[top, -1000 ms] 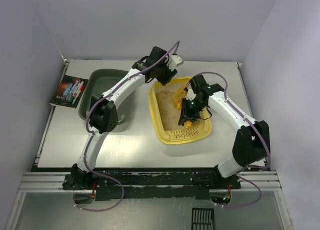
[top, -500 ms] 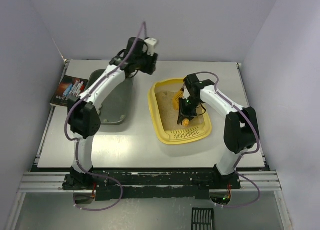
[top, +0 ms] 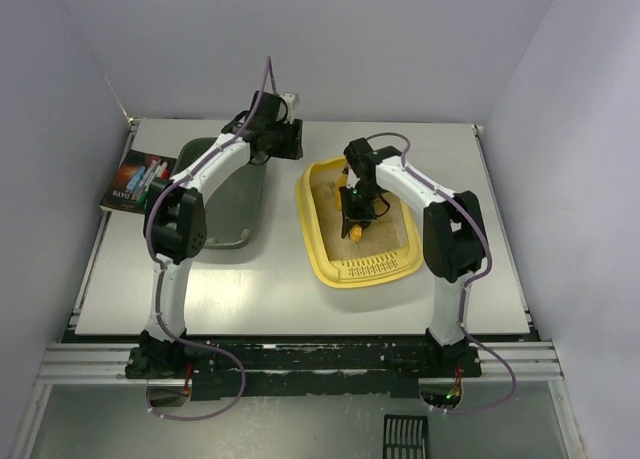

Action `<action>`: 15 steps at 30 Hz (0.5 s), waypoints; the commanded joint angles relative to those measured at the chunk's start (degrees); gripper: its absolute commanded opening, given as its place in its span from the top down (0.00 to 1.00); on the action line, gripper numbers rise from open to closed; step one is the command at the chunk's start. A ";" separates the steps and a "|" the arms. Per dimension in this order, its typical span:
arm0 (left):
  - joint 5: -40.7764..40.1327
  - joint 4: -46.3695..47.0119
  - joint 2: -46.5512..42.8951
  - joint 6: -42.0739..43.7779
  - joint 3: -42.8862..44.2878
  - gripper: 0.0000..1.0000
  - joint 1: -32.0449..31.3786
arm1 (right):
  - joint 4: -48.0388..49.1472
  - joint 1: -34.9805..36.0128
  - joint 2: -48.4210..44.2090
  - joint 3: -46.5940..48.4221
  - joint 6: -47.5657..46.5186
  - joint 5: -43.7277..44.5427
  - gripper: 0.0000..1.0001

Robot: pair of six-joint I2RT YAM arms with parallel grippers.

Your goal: Clean the litter box

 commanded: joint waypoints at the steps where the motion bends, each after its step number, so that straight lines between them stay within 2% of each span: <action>1: 3.92 4.00 1.87 -4.32 -0.08 0.36 -0.64 | -2.27 1.51 2.40 3.33 -0.17 1.79 1.00; 5: 4.79 3.24 0.44 -5.54 -3.16 0.35 -1.55 | -2.45 2.21 2.80 3.35 -0.41 -1.52 1.00; 10: 3.87 5.89 -4.73 -6.20 -11.59 0.35 -1.78 | -0.25 2.20 2.02 0.97 -0.53 -10.07 1.00; 15: 3.42 6.99 -7.91 -6.80 -15.65 0.35 -1.74 | 6.54 2.17 1.82 -3.81 0.32 -17.15 1.00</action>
